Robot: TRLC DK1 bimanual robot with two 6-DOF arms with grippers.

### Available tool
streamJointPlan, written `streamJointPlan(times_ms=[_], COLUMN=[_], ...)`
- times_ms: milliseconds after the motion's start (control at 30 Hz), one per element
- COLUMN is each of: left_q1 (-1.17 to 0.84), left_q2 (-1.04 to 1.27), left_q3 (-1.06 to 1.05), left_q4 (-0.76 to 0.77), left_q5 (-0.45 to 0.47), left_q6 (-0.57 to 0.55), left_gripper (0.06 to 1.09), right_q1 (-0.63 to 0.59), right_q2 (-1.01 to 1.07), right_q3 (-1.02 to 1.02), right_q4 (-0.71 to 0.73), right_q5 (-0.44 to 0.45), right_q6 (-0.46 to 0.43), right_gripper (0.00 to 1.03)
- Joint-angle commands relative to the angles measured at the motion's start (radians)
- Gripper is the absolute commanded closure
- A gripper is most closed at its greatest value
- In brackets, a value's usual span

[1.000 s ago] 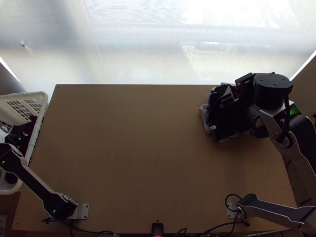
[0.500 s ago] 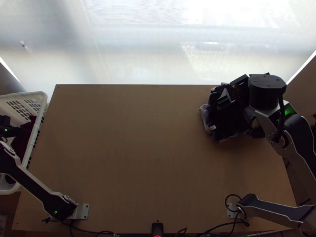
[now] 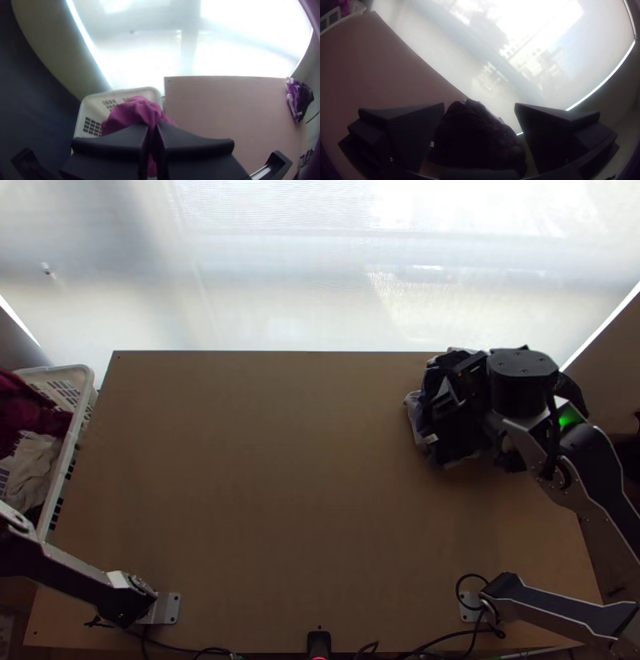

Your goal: Fold the t-shirt

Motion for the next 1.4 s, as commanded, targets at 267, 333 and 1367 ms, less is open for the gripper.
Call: streamJointPlan(times_ms=[267, 333, 1367], left_q1=[-1.184, -1.405, -2.034], left_q2=[-0.606, -0.636, -0.021], left_q3=[-0.278, -0.388, -0.31], left_q4=[-0.117, -0.054, 0.556], left_q5=[-0.163, -0.263, -0.311], left_q6=[-0.371, -0.438, -0.566], left_gripper=[1.01, 1.0, 0.1], right_q1=[-0.029, -0.061, -0.395], right_q2=[-0.174, -0.208, -0.515], right_q3=[-0.205, -0.234, -0.535], right_q4=[0.0, 0.0, -0.029], right_q5=[-0.017, -0.017, -0.019], right_q6=[-0.004, -0.001, -0.013], right_gripper=[0.05, 0.05, 0.05])
